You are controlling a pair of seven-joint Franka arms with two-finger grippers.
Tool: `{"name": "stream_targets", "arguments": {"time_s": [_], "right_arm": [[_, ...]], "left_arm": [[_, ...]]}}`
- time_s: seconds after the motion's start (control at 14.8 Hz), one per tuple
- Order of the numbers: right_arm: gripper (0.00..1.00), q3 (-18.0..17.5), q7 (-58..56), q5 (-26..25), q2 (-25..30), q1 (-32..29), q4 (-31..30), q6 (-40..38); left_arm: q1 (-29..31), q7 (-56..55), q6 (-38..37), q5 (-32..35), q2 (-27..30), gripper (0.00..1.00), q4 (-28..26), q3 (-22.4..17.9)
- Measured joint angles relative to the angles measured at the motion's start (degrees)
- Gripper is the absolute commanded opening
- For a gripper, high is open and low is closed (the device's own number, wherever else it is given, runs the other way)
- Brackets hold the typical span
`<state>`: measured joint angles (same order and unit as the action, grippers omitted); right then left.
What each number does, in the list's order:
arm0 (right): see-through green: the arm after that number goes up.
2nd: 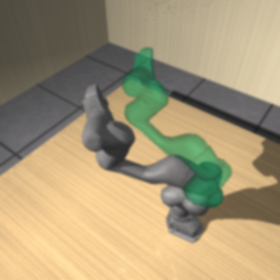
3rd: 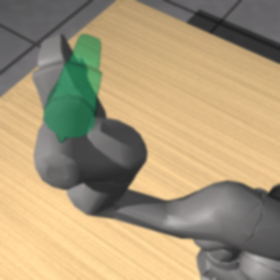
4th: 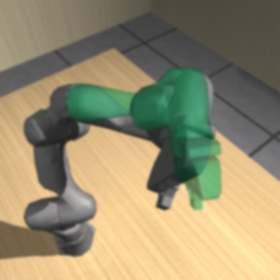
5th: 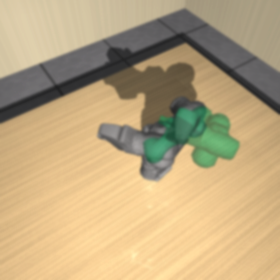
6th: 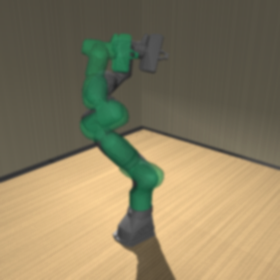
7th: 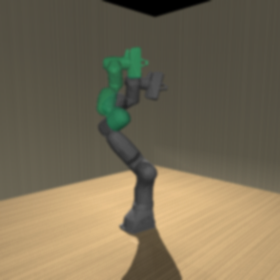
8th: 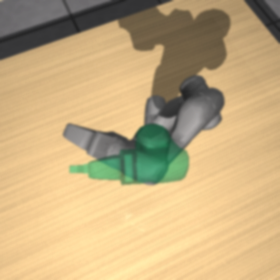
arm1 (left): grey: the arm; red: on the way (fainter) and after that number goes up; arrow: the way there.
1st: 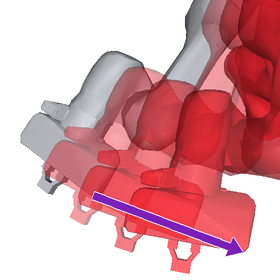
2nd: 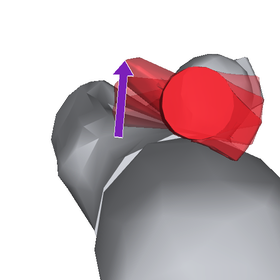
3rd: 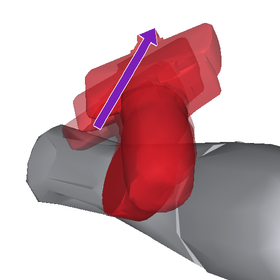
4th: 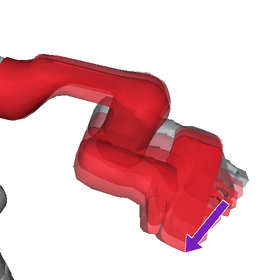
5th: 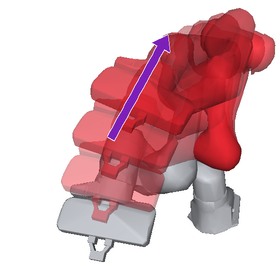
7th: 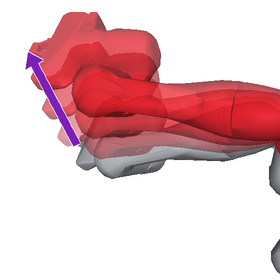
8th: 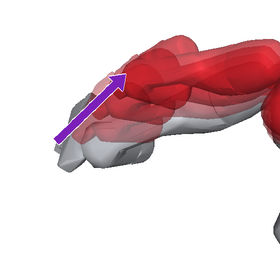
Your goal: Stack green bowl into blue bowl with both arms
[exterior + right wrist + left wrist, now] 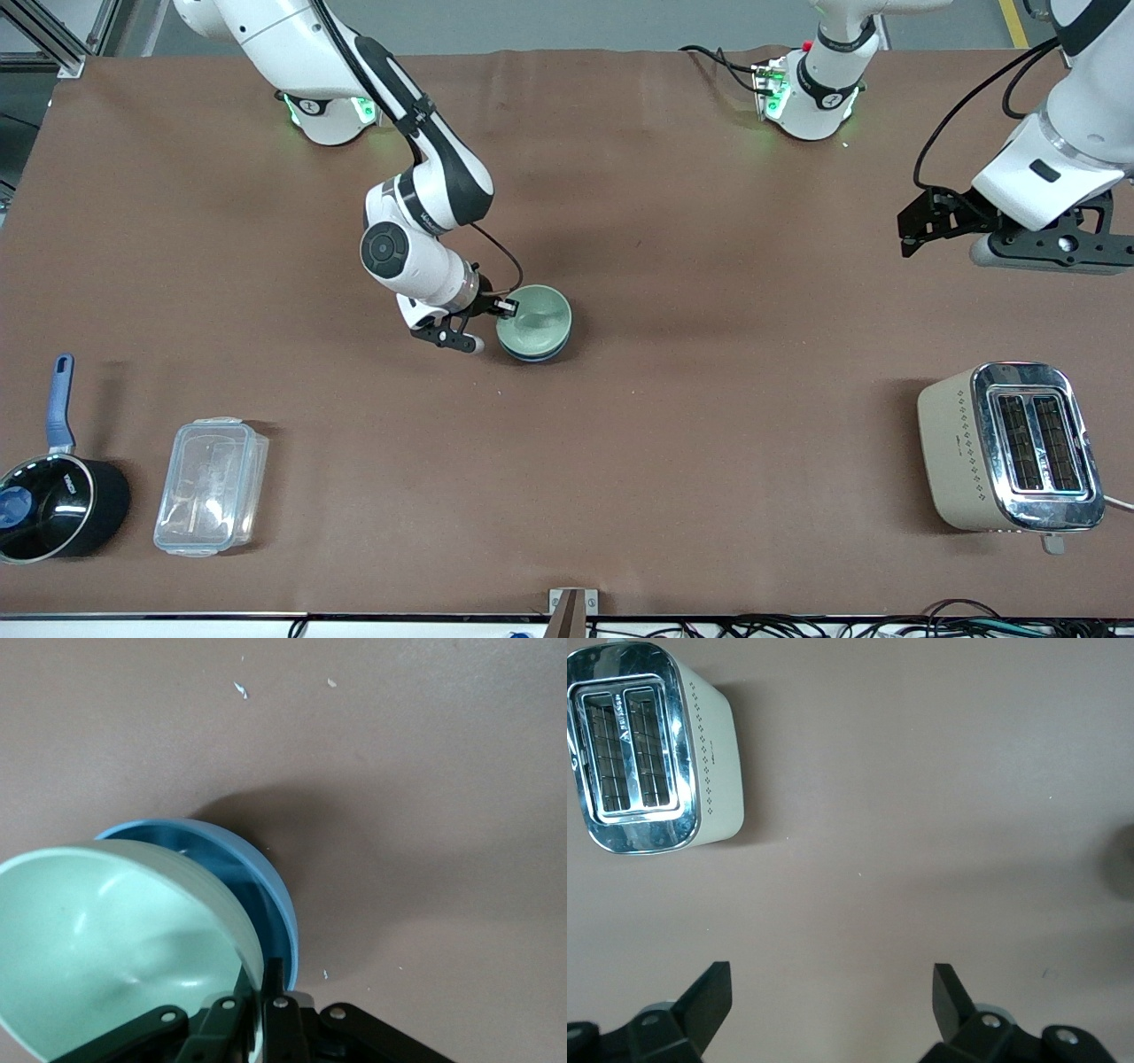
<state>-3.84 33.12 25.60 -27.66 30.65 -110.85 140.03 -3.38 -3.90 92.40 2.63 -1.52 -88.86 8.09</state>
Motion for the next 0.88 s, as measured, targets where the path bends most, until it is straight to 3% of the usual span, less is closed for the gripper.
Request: {"name": "stream_targets", "arguments": {"time_s": [0.27, 0.61, 0.68, 0.88], "right_arm": [[0.28, 0.0, 0.0, 0.0, -0.2, 0.0, 0.0, 0.0], [0.94, 0.0, 0.0, 0.0, -0.2, 0.1, 0.0, -0.2], [1.0, 0.1, 0.0, 0.0, -0.2, 0.1, 0.1, -0.2], [1.0, 1.3, 0.0, 0.0, 1.0, -0.3, 1.2, -0.6]], "left_arm": [[0.0, 0.0, 0.4, 0.0, 4.6, 1.0, -4.4, 0.0], [0.8, -0.1, 0.5, 0.0, 8.7, 1.0, -8.1, -0.2], [1.3, -0.1, 0.5, 0.0, 8.6, 1.0, -8.2, -0.2], [2.1, 0.0, 0.7, -1.8, 8.2, 1.0, -8.3, -0.3]]}}
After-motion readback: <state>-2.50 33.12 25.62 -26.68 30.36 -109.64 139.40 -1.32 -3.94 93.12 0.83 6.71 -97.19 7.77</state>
